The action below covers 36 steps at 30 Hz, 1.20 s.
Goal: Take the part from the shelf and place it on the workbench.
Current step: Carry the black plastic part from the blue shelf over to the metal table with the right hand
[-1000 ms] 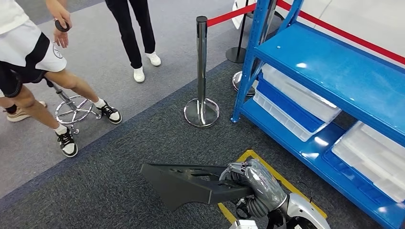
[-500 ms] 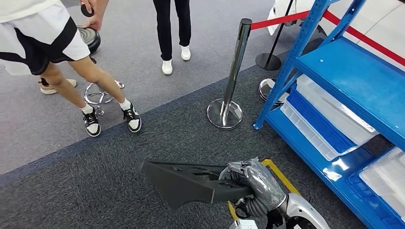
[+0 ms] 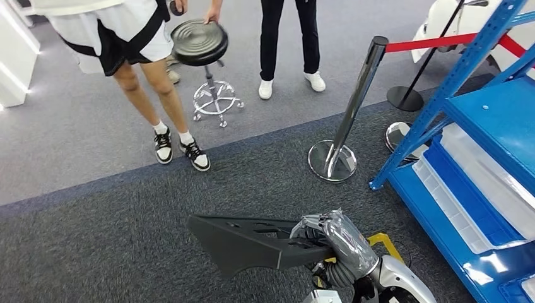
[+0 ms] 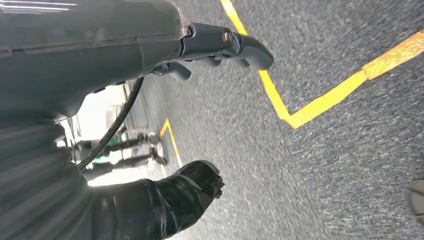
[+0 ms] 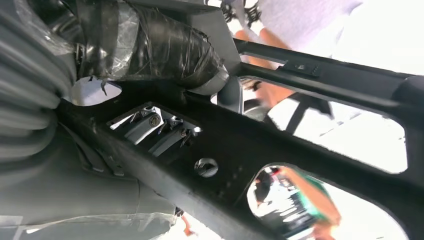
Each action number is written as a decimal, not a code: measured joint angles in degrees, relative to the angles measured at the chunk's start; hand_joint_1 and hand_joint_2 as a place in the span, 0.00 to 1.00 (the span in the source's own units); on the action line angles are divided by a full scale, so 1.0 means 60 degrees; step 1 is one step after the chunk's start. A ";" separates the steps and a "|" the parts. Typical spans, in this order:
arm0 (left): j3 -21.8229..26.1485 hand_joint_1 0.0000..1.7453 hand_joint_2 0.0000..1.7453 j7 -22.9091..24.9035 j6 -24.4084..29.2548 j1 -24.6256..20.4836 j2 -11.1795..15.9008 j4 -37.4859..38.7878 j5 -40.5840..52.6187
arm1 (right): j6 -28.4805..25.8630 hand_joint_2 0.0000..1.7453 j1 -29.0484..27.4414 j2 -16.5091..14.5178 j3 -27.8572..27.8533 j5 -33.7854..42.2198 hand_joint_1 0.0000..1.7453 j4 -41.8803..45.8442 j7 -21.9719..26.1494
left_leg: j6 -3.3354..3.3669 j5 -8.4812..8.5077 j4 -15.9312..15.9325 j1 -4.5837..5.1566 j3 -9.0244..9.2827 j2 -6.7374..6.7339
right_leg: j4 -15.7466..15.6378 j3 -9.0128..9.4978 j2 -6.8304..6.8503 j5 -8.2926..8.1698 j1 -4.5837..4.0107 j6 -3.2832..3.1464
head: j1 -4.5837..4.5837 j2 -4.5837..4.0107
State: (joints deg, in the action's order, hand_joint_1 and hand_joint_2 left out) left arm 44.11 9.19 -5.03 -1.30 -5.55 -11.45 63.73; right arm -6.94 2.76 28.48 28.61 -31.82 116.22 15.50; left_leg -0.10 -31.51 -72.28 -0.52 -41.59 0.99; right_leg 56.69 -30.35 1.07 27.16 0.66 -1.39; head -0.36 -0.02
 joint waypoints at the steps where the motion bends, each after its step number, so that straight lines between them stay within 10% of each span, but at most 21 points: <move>1: 0.0000 0.00 1.00 -0.0001 0.0001 -0.0002 0.0000 0.0000 0.0000 | 0.0000 1.00 -0.0002 0.0000 0.0000 0.0000 1.00 -0.0001 0.0000 | -0.0042 -0.0036 -0.0270 -0.0044 -0.0135 -0.0065 | 0.0019 0.0004 0.0153 0.0026 0.0004 0.0018 | -0.0002 0.0000; 5: 0.0000 0.00 1.00 0.0000 0.0001 0.0024 0.0010 0.0000 -0.0001 | 0.0000 1.00 0.0003 0.0000 0.0000 0.0000 1.00 0.0001 -0.0002 | -0.0134 0.0902 0.1574 -0.0131 0.0864 -0.0499 | 0.0137 0.0081 0.0645 0.0199 0.0037 0.0203 | -0.0004 0.0000; 9: 0.0001 0.00 1.00 -0.0009 0.0003 0.0037 0.0013 0.0000 -0.0001 | -0.0002 1.00 0.0023 0.0001 0.0000 0.0000 1.00 0.0005 0.0001 | 0.0167 0.1051 0.2232 -0.0009 0.1171 -0.0440 | 0.0175 0.0144 0.0971 0.0299 0.0020 0.0446 | 0.0016 0.0000; 12: 0.0000 0.00 1.00 -0.0009 0.0004 0.0049 0.0015 0.0000 0.0000 | -0.0004 1.00 0.0038 0.0002 0.0000 0.0000 1.00 0.0008 0.0001 | 0.0366 0.1116 0.2348 -0.0027 0.1208 -0.0183 | 0.0638 -0.0005 0.0478 0.0663 0.0103 0.0560 | 0.0019 0.0000; 16: 0.0000 0.00 1.00 -0.0009 0.0007 0.0014 0.0024 0.0000 0.0001 | -0.0002 1.00 0.0000 0.0007 0.0000 0.0000 1.00 -0.0004 -0.0001 | 0.0495 0.1135 0.2354 0.0043 0.1201 0.0219 | 0.2754 -0.1155 -0.0138 0.1508 0.0087 0.0513 | 0.0024 0.0000; 18: 0.0000 0.00 1.00 -0.0009 0.0007 0.0011 0.0026 0.0000 0.0001 | -0.0002 1.00 -0.0005 0.0007 0.0000 0.0000 1.00 -0.0011 -0.0001 | 0.0509 0.1127 0.2319 0.0090 0.1211 0.0492 | 0.2498 -0.1154 -0.0211 0.1060 0.0066 0.0434 | 0.0024 0.0000; 21: -0.0001 0.00 1.00 -0.0009 0.0005 0.0001 0.0006 0.0004 0.0000 | -0.0002 1.00 0.0002 0.0010 0.0000 0.0000 1.00 -0.0013 -0.0001 | 0.0467 0.1123 0.2266 0.0103 0.1204 0.0874 | 0.0798 -0.0467 -0.0746 0.0146 0.0016 0.0248 | 0.0025 0.0000; 25: 0.0000 0.00 1.00 -0.0009 0.0005 0.0046 -0.0005 0.0013 -0.0001 | -0.0002 1.00 0.0020 0.0022 0.0000 0.0000 1.00 -0.0012 -0.0001 | 0.0254 0.1186 0.2268 0.0032 0.1088 0.1193 | 0.0287 -0.0264 -0.0662 0.0031 -0.0019 0.0162 | 0.0026 0.0000; 29: 0.0000 0.00 1.00 -0.0005 0.0006 0.0033 0.0002 0.0020 -0.0002 | -0.0004 1.00 0.0014 0.0022 -0.0002 0.0000 1.00 -0.0003 0.0005 | 0.0109 0.0395 0.0959 0.0063 0.0470 0.0131 | 0.0042 -0.0121 -0.0119 -0.0060 0.0002 0.0034 | 0.0017 0.0000; 32: -0.0003 0.00 1.00 -0.0005 0.0005 0.0003 0.0002 0.0025 -0.0002 | -0.0002 1.00 0.0003 0.0022 0.0000 0.0000 1.00 -0.0001 0.0004 | -0.0003 -0.0025 -0.0260 -0.0033 -0.0109 -0.0081 | 0.0058 -0.0127 0.0336 -0.0031 -0.0019 0.0032 | 0.0017 0.0000; 36: -0.0005 0.00 1.00 -0.0180 0.0030 0.0045 0.0016 0.0032 0.0019 | -0.0030 1.00 -0.0025 0.0051 -0.0014 0.0002 1.00 0.0003 -0.0103 | -0.0002 0.0868 0.1790 -0.0060 0.1042 -0.0672 | 0.0160 -0.0091 0.0818 0.0096 -0.0020 0.0194 | 0.0019 0.0000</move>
State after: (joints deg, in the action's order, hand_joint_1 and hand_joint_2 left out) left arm 44.08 8.11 -4.85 -1.03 -5.45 -11.26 63.84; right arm -7.12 2.62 28.79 28.53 -31.81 116.24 14.88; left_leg -0.12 -26.30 -61.54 -0.88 -35.34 -3.04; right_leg 57.65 -30.89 5.98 27.74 0.54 -0.22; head -0.25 -0.02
